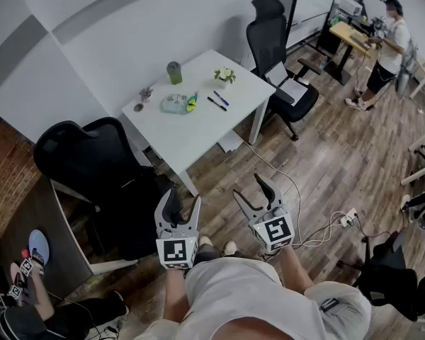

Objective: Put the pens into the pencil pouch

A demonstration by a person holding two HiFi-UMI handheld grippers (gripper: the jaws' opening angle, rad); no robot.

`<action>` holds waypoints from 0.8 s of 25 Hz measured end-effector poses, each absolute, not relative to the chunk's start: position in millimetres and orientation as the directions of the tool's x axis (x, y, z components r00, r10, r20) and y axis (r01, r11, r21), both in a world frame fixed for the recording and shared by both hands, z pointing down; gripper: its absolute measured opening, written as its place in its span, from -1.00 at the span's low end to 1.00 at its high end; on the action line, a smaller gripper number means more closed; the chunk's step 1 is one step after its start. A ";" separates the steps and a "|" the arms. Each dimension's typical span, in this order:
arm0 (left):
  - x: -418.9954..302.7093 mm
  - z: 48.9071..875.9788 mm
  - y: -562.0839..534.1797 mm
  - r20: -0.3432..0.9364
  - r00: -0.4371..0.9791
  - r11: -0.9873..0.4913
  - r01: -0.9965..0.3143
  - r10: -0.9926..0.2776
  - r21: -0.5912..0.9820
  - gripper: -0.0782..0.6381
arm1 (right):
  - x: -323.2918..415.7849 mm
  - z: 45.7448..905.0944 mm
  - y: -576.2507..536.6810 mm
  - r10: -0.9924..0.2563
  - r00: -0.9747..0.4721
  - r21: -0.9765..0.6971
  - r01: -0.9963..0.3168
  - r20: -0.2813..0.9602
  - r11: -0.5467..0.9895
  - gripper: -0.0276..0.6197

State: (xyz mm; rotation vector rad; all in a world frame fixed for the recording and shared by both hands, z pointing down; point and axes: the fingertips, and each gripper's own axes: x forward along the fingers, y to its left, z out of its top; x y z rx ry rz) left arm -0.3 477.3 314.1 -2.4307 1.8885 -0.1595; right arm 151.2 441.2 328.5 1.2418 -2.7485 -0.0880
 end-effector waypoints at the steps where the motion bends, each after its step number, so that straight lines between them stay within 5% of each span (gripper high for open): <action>1: 0.2 315.5 476.9 0.051 0.236 -0.240 -0.965 -0.970 -0.107 -0.01 | 153.1 328.8 440.8 -0.750 -0.656 0.095 -0.744 0.089 0.662 -0.01; 20: -0.3 326.6 410.4 0.060 0.219 -0.225 -0.967 -0.974 -0.123 -0.05 | 147.3 342.6 377.2 -0.727 -0.677 0.085 -0.723 0.110 0.686 -0.01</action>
